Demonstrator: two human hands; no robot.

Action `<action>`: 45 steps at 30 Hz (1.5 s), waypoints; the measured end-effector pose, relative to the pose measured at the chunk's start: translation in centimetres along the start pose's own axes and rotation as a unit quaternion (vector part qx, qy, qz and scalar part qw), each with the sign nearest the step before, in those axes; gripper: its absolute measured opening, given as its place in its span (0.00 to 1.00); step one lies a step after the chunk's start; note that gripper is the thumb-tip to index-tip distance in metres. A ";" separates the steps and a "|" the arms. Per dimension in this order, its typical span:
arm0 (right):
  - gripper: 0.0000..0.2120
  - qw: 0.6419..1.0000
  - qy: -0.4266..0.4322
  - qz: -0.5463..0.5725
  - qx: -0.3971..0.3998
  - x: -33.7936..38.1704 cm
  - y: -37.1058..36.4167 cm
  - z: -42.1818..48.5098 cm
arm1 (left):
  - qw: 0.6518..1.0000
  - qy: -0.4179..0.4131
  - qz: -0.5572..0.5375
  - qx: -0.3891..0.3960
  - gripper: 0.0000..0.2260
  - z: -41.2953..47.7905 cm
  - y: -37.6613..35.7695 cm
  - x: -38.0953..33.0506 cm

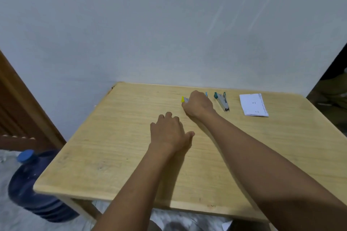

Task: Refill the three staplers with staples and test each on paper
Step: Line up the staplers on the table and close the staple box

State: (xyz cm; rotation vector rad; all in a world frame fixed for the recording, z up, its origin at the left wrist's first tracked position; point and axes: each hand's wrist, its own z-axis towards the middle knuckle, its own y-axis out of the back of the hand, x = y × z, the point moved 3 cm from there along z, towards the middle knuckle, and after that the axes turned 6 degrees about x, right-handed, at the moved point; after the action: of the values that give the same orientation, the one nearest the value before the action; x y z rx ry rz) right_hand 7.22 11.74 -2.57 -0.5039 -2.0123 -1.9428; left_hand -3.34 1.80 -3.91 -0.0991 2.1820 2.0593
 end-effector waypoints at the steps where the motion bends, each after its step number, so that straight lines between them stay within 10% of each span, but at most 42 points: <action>1: 0.11 1.000 0.002 -0.016 -0.004 0.2 0.0 0.4 | 1.000 -0.001 0.002 -0.002 0.31 0.0 0.0 0.0; 23: 0.08 0.993 0.070 0.090 -0.020 -1.8 -1.4 -0.3 | 1.000 0.003 -0.006 0.004 0.32 0.3 -0.3 0.2; 35: 0.12 0.986 0.104 0.034 -0.128 -11.8 5.1 -19.8 | 0.996 0.019 -0.084 0.014 0.27 -1.4 0.5 -0.7; 45: 0.21 0.999 0.025 0.011 -0.030 -21.7 6.6 -22.4 | 0.947 -0.175 -0.268 -0.039 0.18 -8.9 -4.1 -10.7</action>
State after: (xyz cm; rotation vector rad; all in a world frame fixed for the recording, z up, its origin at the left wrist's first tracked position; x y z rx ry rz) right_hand 28.99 -11.46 -5.38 -0.4847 -1.9166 -1.9877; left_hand 7.37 -7.81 -5.92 -0.2779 1.6341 1.6978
